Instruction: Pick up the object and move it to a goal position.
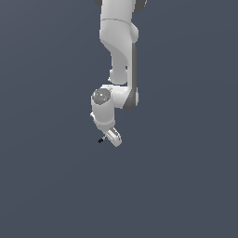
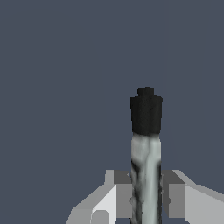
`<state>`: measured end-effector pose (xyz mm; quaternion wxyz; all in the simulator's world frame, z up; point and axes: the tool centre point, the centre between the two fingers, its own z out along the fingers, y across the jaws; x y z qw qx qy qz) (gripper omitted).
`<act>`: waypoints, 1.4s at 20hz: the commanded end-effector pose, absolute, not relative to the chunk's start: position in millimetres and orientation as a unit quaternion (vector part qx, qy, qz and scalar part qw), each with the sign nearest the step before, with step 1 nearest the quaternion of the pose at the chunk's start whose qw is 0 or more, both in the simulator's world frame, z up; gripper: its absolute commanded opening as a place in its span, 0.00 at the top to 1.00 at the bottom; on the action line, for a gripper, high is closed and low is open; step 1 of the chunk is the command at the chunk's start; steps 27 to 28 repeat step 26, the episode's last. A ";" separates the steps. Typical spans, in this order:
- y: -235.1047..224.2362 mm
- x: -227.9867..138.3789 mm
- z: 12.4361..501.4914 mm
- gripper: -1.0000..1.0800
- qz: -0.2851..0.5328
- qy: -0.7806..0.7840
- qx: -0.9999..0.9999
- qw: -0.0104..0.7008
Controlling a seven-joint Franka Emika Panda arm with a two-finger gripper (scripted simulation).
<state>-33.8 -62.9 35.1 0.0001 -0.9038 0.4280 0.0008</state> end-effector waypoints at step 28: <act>-241.8 -36.5 175.1 1.00 0.000 0.429 -0.904 0.000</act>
